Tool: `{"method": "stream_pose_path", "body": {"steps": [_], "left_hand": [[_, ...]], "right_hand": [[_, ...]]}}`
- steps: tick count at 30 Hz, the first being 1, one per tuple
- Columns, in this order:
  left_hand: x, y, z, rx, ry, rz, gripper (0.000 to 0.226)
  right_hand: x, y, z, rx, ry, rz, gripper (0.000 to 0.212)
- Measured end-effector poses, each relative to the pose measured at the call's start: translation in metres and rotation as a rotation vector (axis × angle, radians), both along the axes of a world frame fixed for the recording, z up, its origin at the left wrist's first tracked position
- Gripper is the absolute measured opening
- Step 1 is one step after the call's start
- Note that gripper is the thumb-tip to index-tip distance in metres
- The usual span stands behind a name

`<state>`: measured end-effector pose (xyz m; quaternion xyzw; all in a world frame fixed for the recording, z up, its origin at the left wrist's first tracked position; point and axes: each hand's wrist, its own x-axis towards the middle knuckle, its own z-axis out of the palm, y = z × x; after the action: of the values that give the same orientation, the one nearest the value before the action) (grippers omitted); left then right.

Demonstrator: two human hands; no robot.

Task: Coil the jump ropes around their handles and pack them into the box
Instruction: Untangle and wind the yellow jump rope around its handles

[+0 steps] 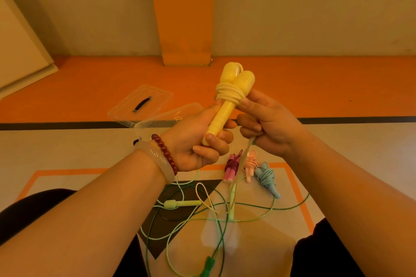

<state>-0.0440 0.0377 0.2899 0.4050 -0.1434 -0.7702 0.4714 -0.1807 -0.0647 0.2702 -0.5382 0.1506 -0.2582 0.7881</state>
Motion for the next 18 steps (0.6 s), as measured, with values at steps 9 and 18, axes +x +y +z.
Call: {"method": "stream_pose_path", "body": {"steps": [9,18], "left_hand": [[-0.013,0.000,-0.002,-0.222,-0.684,0.299,0.029],[-0.021,-0.005,-0.023,-0.376,-0.711,0.330,0.009]], "right_hand": [[0.007,-0.001,0.000,-0.041,0.055,-0.138,0.053],[0.013,0.017,0.007,-0.179,0.163,-0.240,0.034]]}}
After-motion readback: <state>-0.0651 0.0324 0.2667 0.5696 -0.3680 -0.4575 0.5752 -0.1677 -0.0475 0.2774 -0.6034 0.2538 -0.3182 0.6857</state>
